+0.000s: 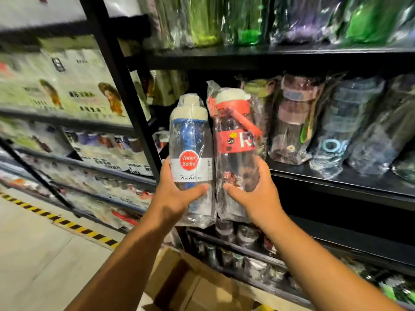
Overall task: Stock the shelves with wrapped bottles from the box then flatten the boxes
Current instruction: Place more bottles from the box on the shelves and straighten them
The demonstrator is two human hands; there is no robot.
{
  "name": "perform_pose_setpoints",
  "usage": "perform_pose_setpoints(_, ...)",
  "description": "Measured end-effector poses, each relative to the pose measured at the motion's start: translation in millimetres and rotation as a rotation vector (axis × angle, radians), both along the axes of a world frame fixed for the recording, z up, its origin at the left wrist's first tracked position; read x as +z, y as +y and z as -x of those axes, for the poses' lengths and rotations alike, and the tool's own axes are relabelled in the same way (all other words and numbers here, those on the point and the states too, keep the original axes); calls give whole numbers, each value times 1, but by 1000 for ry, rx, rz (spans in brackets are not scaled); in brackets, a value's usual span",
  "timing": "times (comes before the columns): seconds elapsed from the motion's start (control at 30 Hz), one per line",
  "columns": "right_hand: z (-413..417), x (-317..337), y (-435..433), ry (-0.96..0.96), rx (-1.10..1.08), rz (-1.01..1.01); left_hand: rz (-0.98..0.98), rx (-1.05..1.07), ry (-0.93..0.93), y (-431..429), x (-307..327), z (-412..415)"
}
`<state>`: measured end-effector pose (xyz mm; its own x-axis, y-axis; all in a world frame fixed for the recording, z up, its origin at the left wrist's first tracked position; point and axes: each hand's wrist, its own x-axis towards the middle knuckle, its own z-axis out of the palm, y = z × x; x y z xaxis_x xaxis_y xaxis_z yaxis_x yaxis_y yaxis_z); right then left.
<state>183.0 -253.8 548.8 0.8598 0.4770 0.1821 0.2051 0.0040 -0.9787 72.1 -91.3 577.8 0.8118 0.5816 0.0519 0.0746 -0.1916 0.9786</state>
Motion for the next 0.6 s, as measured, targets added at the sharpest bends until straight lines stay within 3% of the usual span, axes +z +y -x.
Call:
perform_pose_setpoints(0.33,-77,0,108,-96,-103,49,-88,27,13,99,-3,-69)
perform_pose_setpoints(0.6,-104,-10,161,-124,-421,186,-33,-63,-1,156,-11,-106)
